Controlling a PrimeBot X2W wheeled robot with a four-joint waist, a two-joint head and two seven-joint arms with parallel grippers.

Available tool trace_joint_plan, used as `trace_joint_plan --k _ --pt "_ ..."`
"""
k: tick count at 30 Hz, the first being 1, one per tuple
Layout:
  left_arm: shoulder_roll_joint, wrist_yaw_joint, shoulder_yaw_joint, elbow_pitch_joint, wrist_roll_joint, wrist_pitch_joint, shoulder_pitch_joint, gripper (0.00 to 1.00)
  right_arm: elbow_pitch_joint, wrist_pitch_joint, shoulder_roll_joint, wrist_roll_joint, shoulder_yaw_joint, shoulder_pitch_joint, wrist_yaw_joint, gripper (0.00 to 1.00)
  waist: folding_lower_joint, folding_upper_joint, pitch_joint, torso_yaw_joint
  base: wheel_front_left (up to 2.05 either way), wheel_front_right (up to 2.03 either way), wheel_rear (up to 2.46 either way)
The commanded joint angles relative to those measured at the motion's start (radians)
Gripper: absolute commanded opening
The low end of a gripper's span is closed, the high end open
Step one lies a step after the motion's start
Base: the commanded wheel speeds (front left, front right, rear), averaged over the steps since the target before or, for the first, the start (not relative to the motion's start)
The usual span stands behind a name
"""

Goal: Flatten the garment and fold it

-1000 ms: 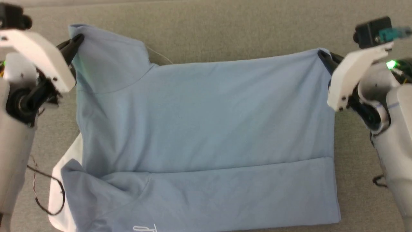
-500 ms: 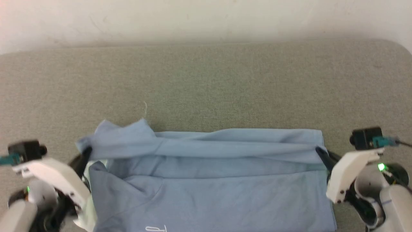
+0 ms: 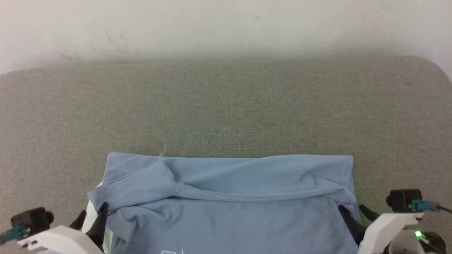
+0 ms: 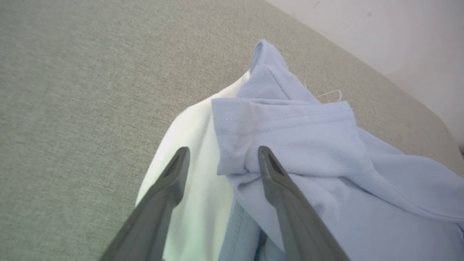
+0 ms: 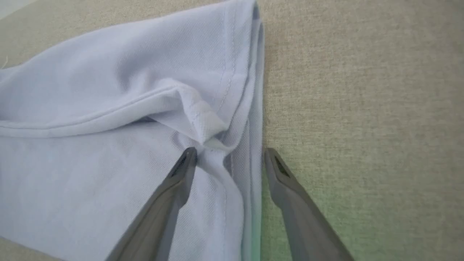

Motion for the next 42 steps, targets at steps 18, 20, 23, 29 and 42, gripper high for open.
trace_joint_plan --k 18,20,23,29,42 --pt "-0.099 0.045 -0.005 -0.083 0.332 -0.337 -0.023 1.00 -0.179 0.134 -0.015 0.035 -0.183 0.028 -0.001 1.00 0.0001 0.0000 -0.038 0.033 0.00 0.00 0.00" --pt "-0.110 0.041 0.000 -0.097 0.382 -0.340 -0.041 1.00 -0.137 0.168 -0.022 0.051 -0.179 -0.003 -0.001 1.00 0.0001 0.0000 -0.036 0.044 0.00 0.00 0.00" --pt "-0.136 0.024 0.011 -0.120 0.457 -0.342 -0.061 1.00 -0.068 0.216 -0.028 0.070 -0.156 -0.047 -0.001 1.00 0.0001 0.0000 -0.033 0.065 0.00 0.00 0.00" --pt "-0.180 -0.028 0.005 -0.118 0.551 -0.342 -0.059 1.00 0.063 0.288 -0.019 0.089 -0.095 -0.097 -0.001 1.00 0.0001 0.0000 -0.028 0.097 0.00 0.00 0.00" --pt "-0.210 -0.062 0.003 -0.066 0.622 -0.342 -0.033 1.00 0.168 0.412 -0.004 0.145 -0.005 -0.118 -0.001 0.00 0.0001 0.0000 -0.050 0.093 0.00 0.00 0.00"
